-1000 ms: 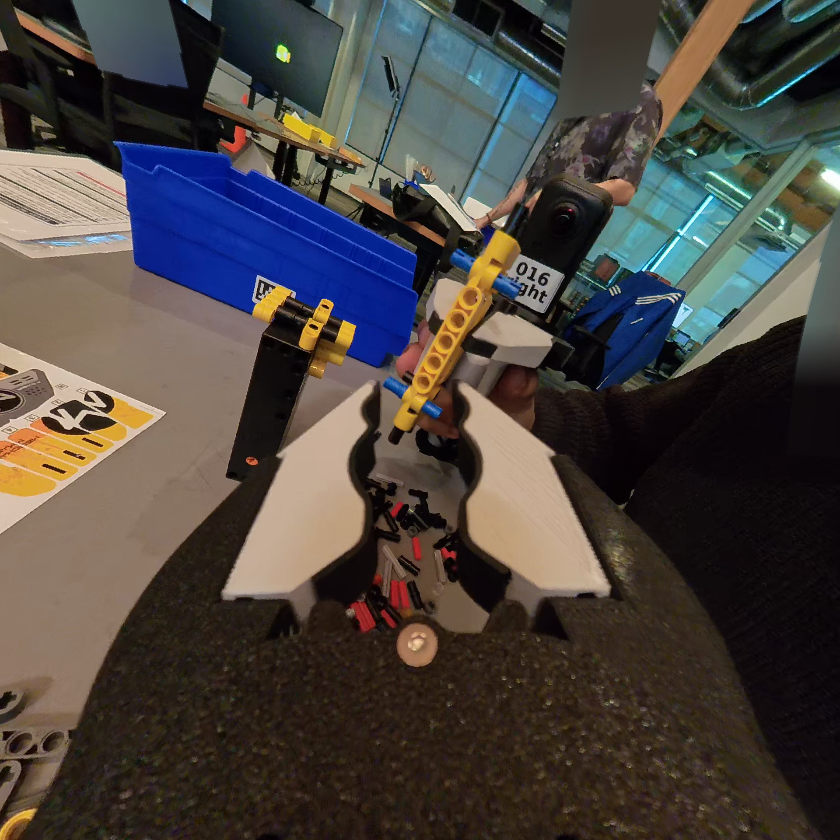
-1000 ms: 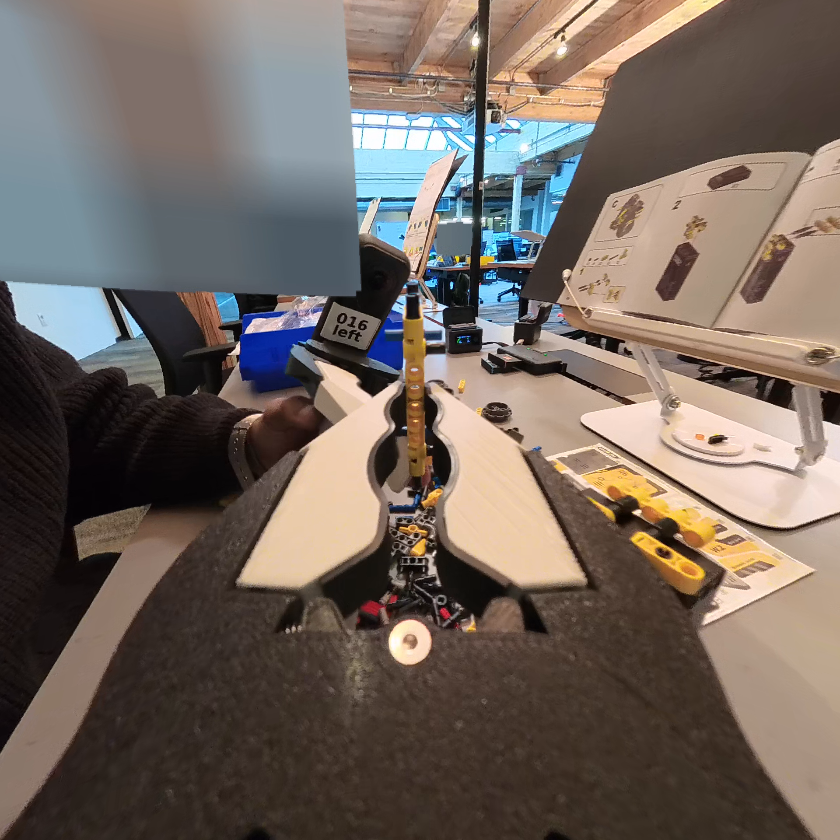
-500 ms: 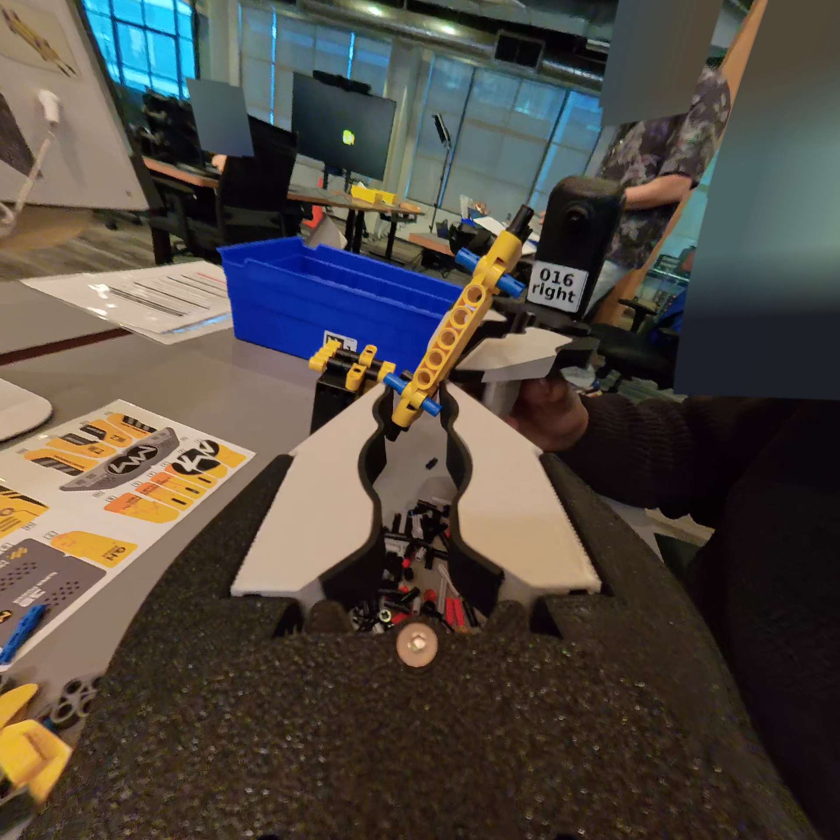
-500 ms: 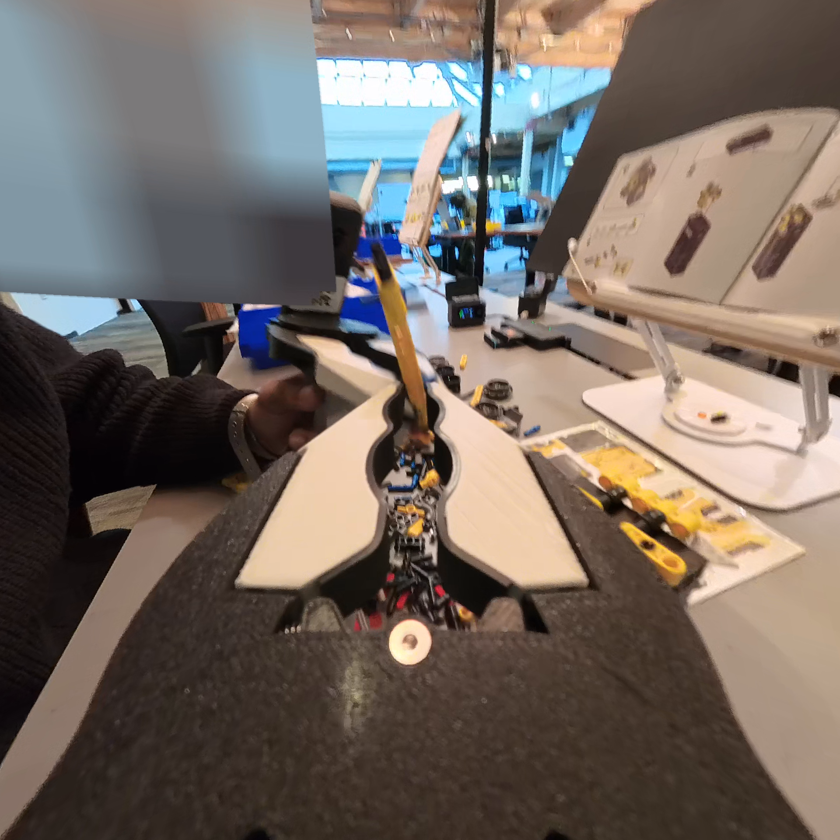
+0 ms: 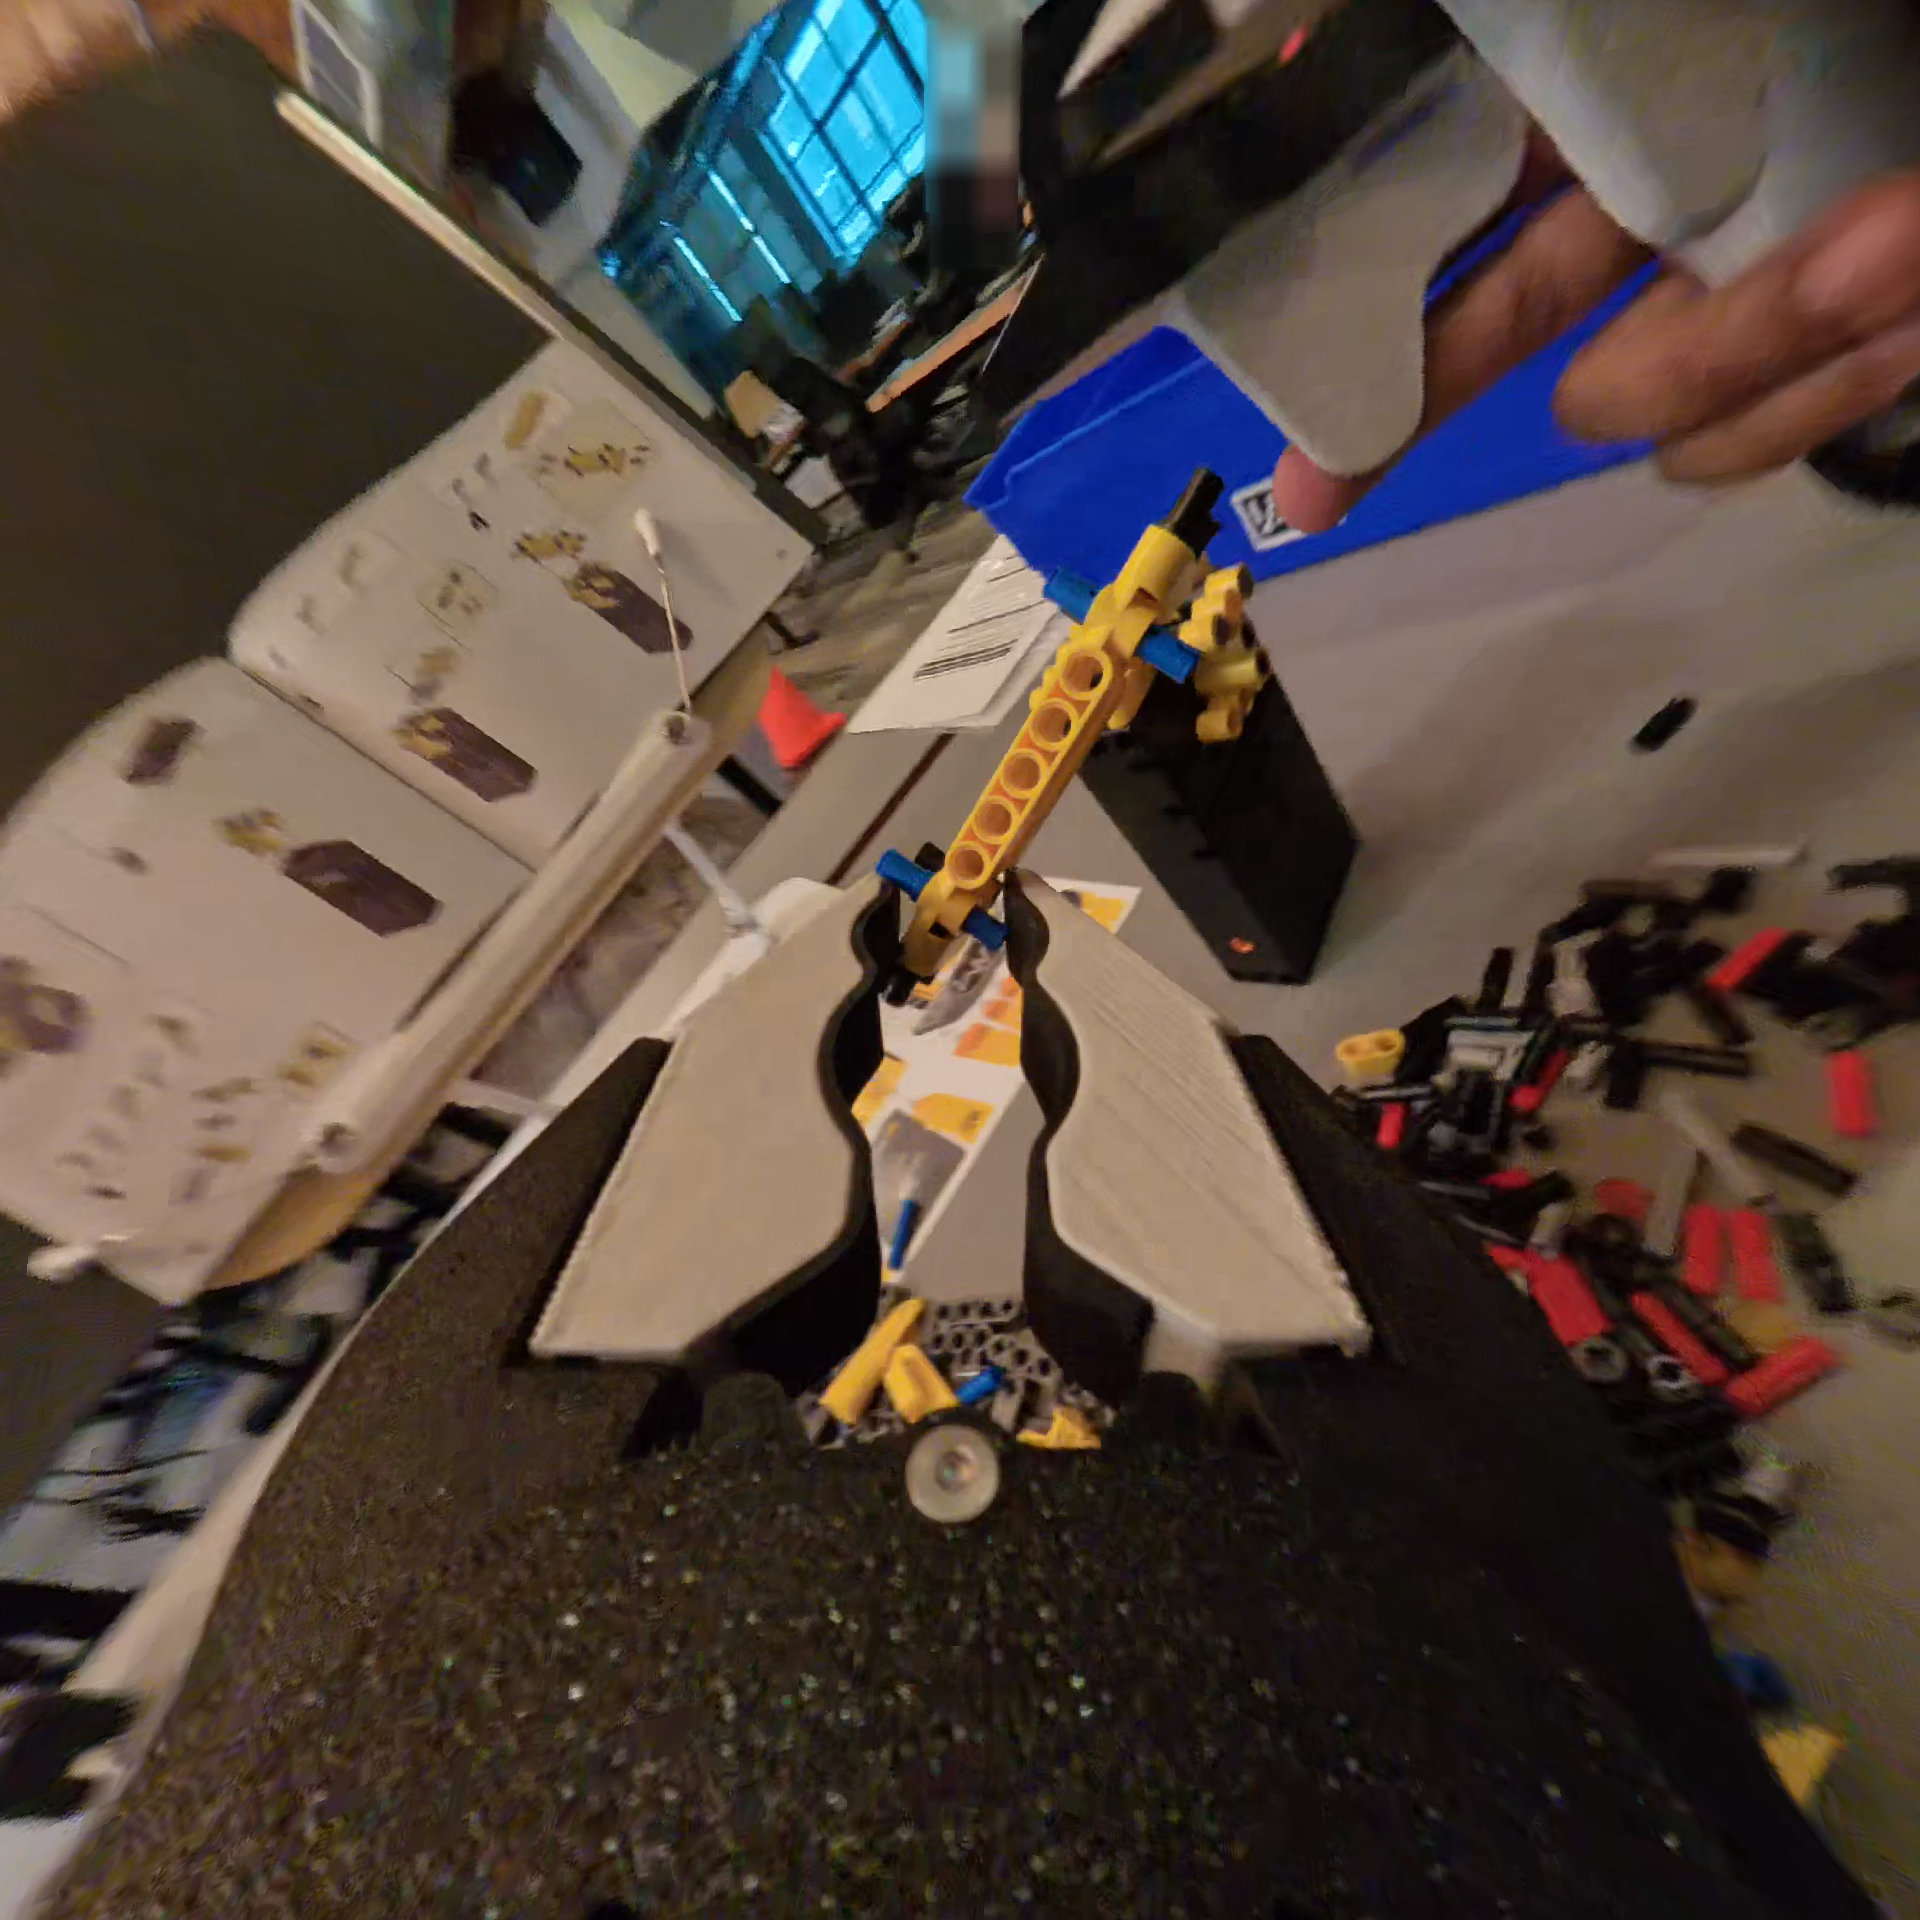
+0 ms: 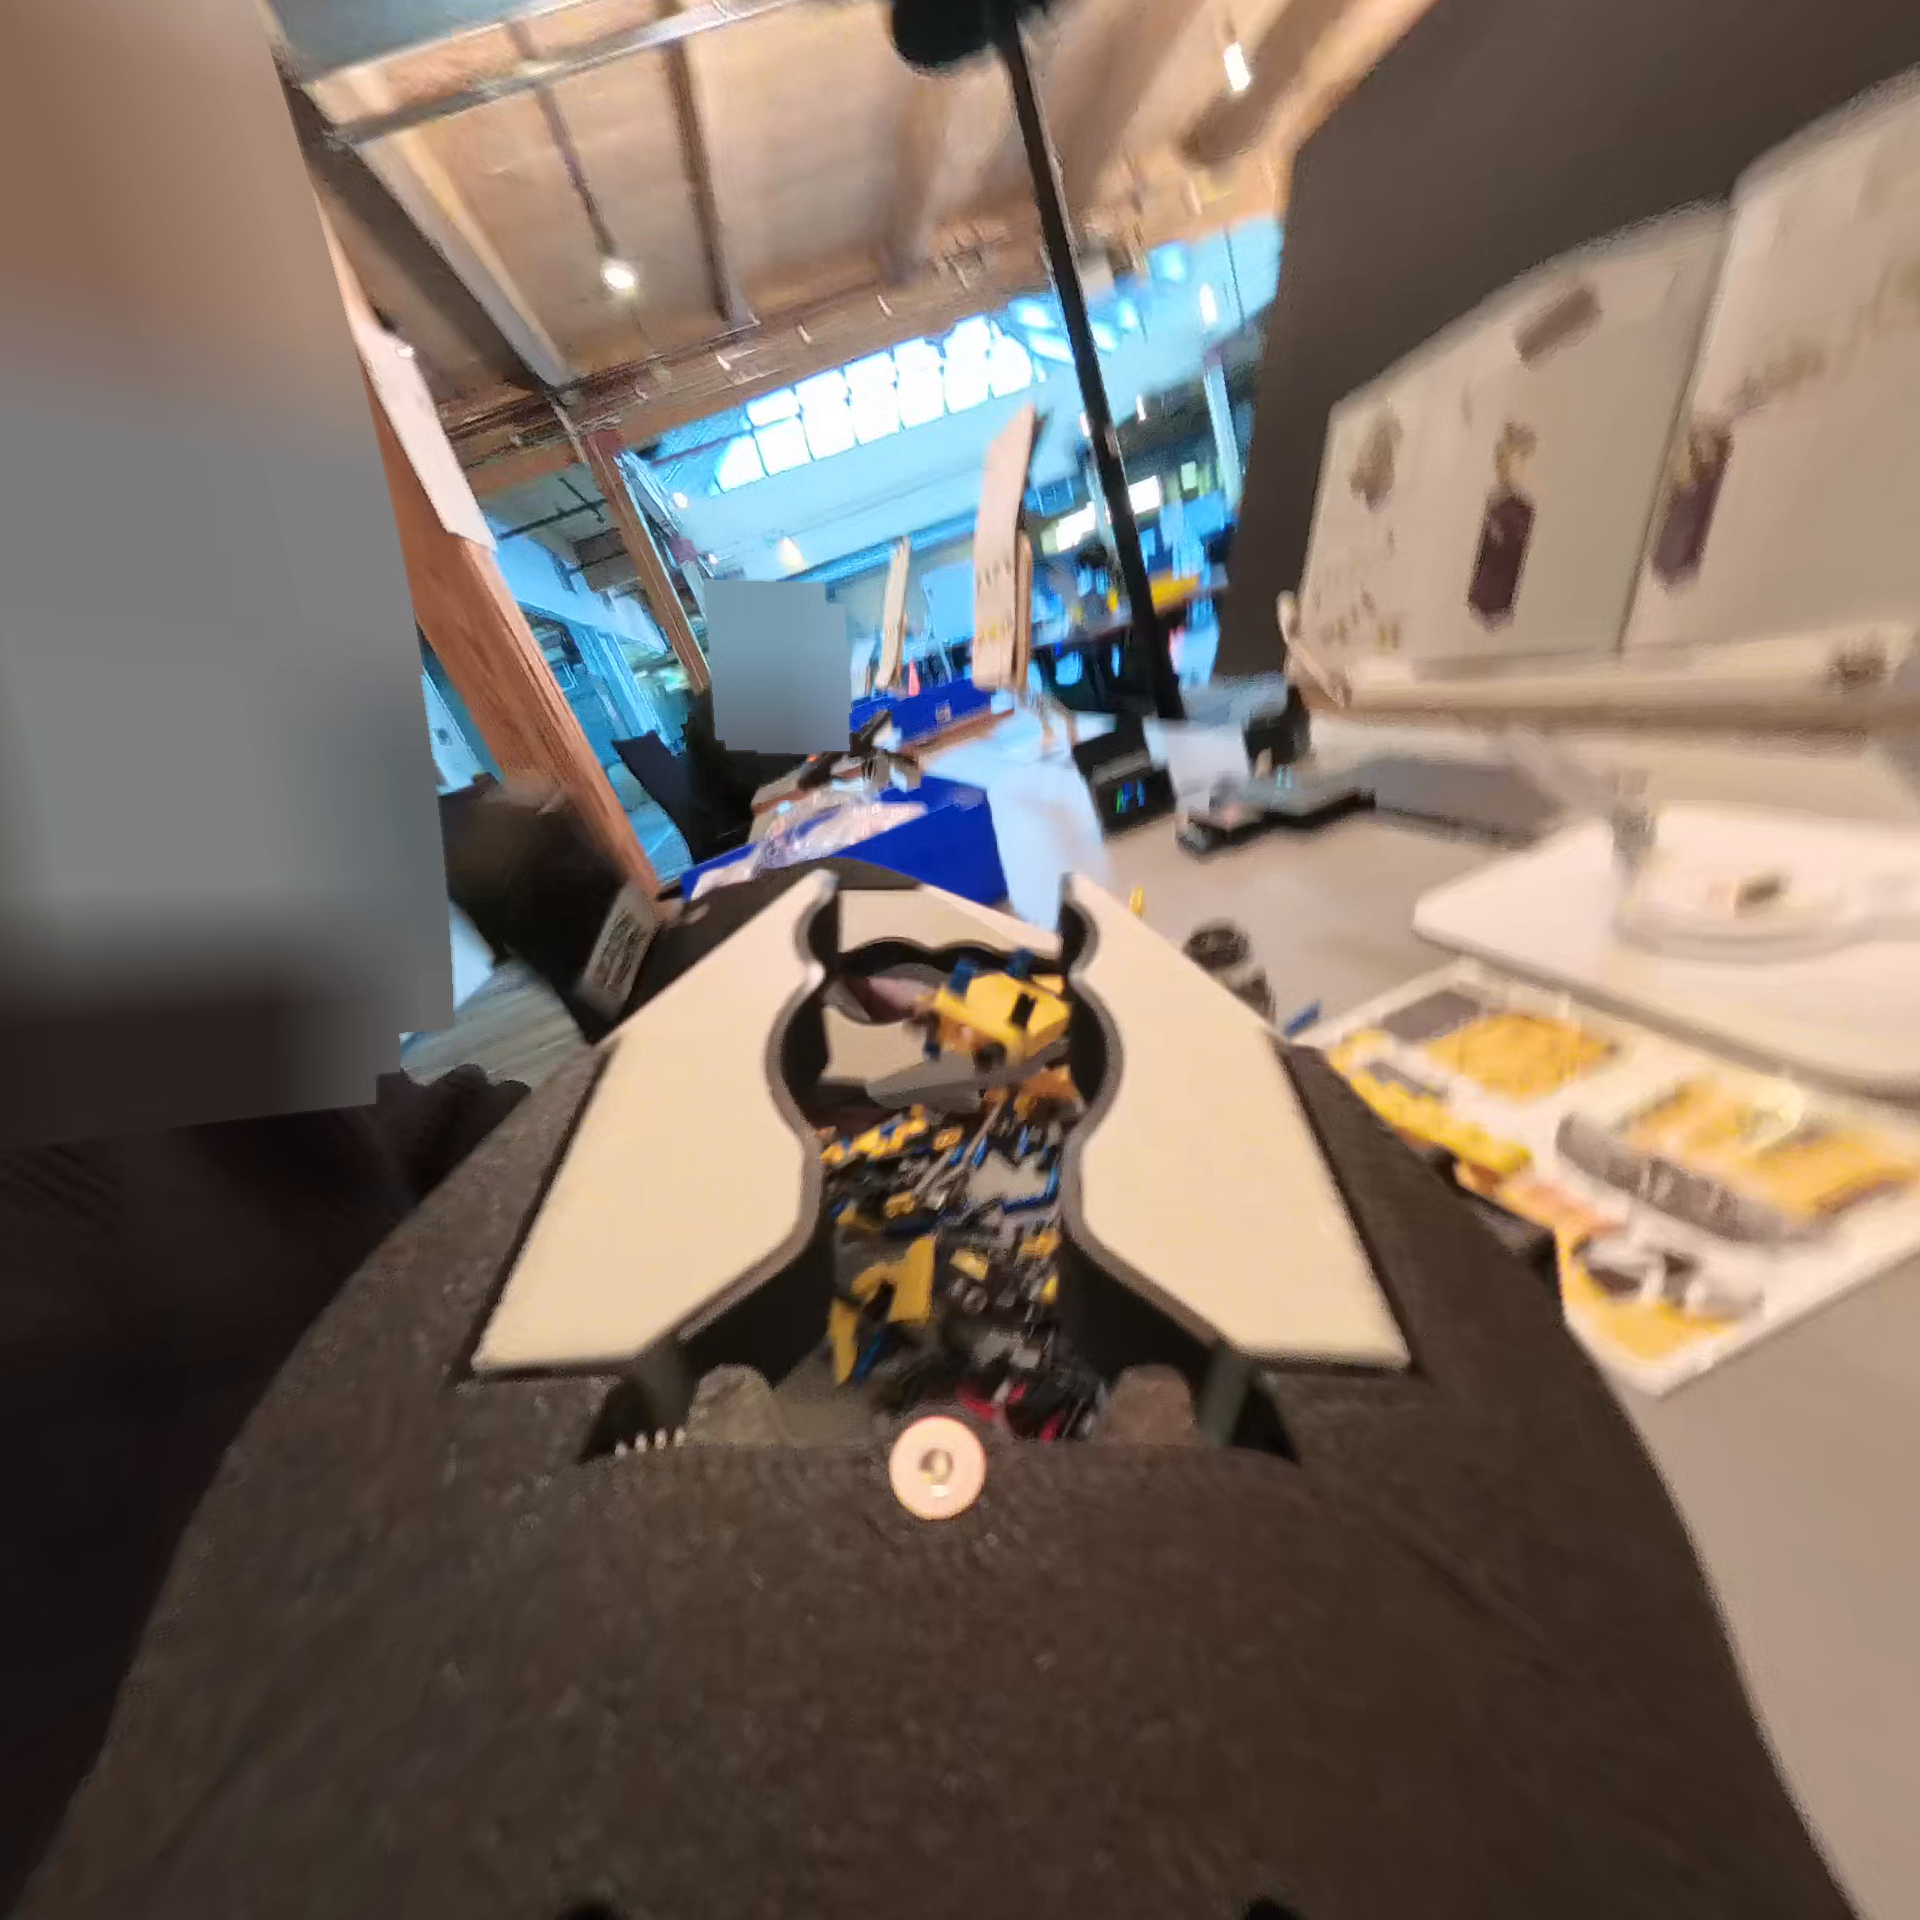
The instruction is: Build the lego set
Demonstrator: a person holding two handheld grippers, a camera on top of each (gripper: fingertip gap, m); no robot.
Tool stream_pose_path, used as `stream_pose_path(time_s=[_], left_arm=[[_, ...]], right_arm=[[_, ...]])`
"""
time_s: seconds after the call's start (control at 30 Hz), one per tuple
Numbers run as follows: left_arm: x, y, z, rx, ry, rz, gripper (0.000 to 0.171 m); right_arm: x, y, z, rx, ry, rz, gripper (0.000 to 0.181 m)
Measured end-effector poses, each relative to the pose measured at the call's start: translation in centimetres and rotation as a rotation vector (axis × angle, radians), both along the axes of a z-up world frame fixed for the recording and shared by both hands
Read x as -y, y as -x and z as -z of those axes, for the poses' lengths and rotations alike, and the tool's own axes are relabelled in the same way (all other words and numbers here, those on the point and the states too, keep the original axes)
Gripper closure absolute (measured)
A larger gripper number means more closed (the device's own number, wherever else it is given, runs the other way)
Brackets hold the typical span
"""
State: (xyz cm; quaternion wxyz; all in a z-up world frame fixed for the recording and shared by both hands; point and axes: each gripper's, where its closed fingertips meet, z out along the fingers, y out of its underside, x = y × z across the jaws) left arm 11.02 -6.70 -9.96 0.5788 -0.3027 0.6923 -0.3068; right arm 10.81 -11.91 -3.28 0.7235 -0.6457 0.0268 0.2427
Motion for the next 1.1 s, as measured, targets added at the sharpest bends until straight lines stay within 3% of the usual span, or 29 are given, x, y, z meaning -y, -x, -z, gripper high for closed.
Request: stream_pose_path(time_s=[0.17, 0.27, 0.37, 0.43, 0.6, 0.8, 0.87, 1.0, 1.1], left_arm=[[0.7, 0.1, 0.3, 0.014, -0.154, -0.041, 0.152], [1.3, 0.2, 0.7, 0.003, -0.190, -0.028, 0.152], [2.5, 0.4, 1.6, -0.040, -0.179, 0.032, 0.152], [2.6, 0.4, 1.8, -0.043, -0.161, 0.042, 0.151], [3.6, 1.1, 1.0, -0.038, 0.044, 0.147, 0.136], [4.4, 2.3, -1.1, -0.156, 0.565, 0.366, 0.131], [5.6, 3.5, -1.3, -0.240, 0.694, 0.526, 0.130], [7.6, 6.5, -2.2, -0.344, 0.840, 0.820, 0.131], [8.4, 7.7, -2.0, -0.409, 0.848, 0.917, 0.135]], right_arm=[[-1.1, 0.7, 4.5, 0.067, 0.291, -0.013, 0.115], [-1.2, 2.1, 6.3, 0.091, 0.379, -0.066, 0.114], [-1.3, 2.5, 7.4, 0.132, 0.432, -0.093, 0.144], [-1.2, 2.3, 7.6, 0.157, 0.448, -0.097, 0.151], [-0.6, 2.4, 7.2, 0.204, 0.436, -0.136, 0.155], [0.4, 2.2, 5.7, 0.335, 0.347, -0.156, 0.155], [0.9, 3.5, 5.4, 0.423, 0.297, -0.219, 0.155], [2.2, 5.8, 4.9, 0.529, 0.235, -0.319, 0.155], [2.9, 6.7, 5.4, 0.603, 0.237, -0.367, 0.155]])
